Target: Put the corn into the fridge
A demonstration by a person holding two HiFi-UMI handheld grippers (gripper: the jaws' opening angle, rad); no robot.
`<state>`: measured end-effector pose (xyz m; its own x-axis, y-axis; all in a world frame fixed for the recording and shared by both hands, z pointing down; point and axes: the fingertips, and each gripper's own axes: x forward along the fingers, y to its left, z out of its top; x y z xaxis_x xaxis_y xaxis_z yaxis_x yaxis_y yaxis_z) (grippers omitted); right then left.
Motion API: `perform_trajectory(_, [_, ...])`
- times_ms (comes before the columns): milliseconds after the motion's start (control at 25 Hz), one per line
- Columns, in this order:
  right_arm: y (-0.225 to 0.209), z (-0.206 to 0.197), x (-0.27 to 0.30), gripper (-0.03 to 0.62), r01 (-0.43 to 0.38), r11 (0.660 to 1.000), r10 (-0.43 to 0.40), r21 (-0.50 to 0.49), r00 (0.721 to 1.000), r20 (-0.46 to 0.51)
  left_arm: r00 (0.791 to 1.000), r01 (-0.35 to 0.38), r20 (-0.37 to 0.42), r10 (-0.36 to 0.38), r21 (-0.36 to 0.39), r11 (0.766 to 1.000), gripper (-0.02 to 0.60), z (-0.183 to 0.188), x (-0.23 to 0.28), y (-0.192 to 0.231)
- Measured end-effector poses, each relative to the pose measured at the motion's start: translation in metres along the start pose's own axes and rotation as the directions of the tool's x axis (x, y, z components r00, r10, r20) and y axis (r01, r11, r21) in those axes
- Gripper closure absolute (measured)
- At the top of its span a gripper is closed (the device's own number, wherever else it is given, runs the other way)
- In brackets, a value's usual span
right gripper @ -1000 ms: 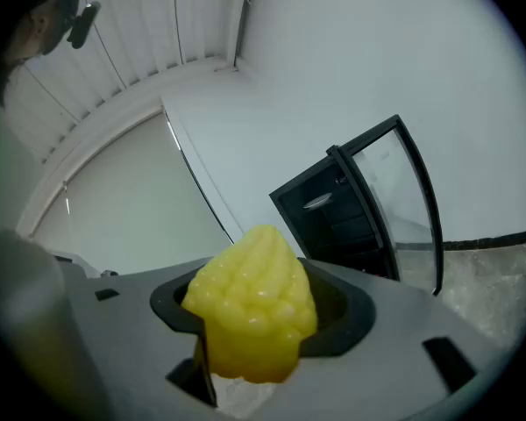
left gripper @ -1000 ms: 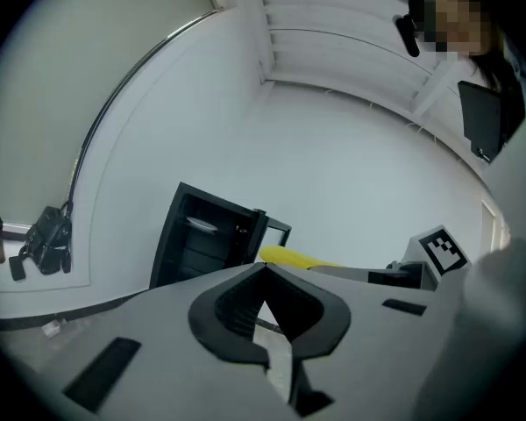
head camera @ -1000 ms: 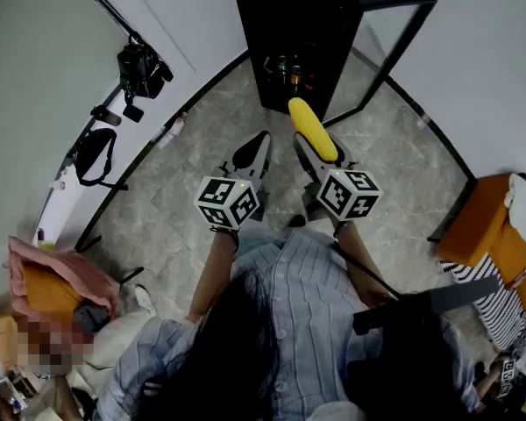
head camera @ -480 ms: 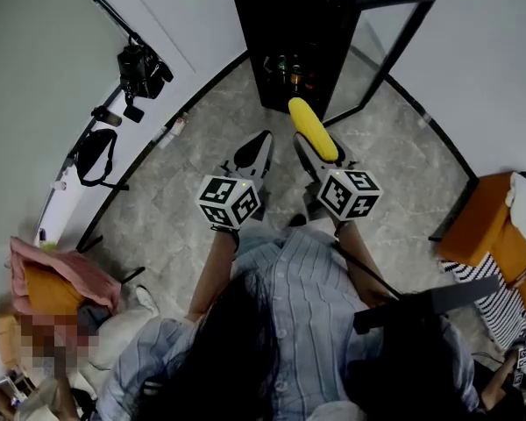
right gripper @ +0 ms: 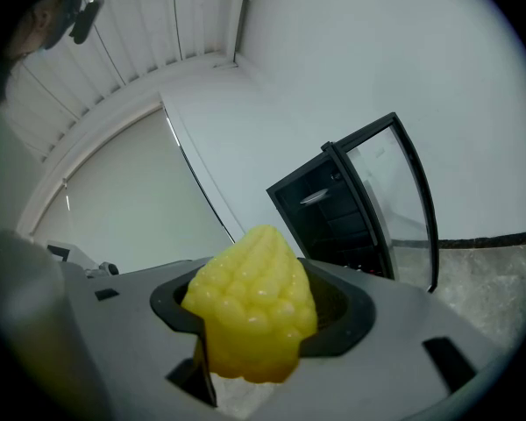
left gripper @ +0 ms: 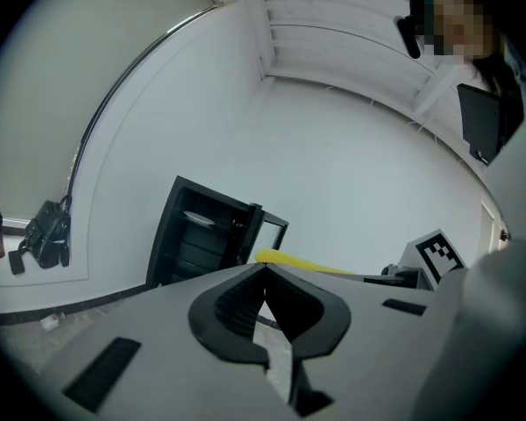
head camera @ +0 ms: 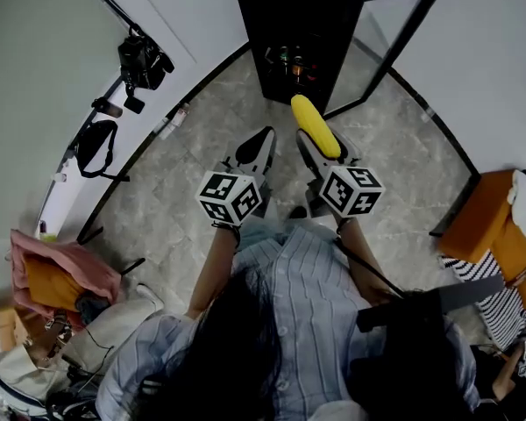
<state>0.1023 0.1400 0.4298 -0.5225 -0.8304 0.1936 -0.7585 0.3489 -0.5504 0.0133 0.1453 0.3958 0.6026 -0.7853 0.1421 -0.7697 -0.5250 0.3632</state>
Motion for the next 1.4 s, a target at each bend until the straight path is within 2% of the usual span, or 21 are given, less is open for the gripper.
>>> perform_trajectory(520, [-0.011,0.006,0.019,0.336,0.016,1.000,-0.016,0.014,1.000,-0.005,1.000,0.003,-0.015,-0.003,0.006,1.000,0.572,0.004,0.015,0.012])
perform_trajectory(760, [-0.022,0.009,0.042,0.336,0.034,0.999,-0.034,0.026,0.999,-0.016,1.000,0.019,-0.017,-0.019,-0.002,1.000,0.572,0.014,0.045,0.037])
perform_trajectory(960, [-0.043,0.025,0.068,0.336,0.077,0.995,-0.077,0.057,0.997,-0.001,0.997,0.063,-0.044,-0.062,0.015,0.998,0.573,0.023,0.077,0.048])
perform_trajectory(1200, [-0.049,0.034,0.114,0.336,0.107,0.990,-0.108,0.090,0.994,0.004,0.993,0.085,-0.089,-0.081,0.043,0.995,0.573,0.037,0.102,0.085])
perform_trajectory(1400, [-0.058,0.044,0.158,0.336,0.147,0.983,-0.148,0.111,0.989,0.000,0.989,0.104,-0.110,-0.099,0.034,0.994,0.572,0.054,0.127,0.123])
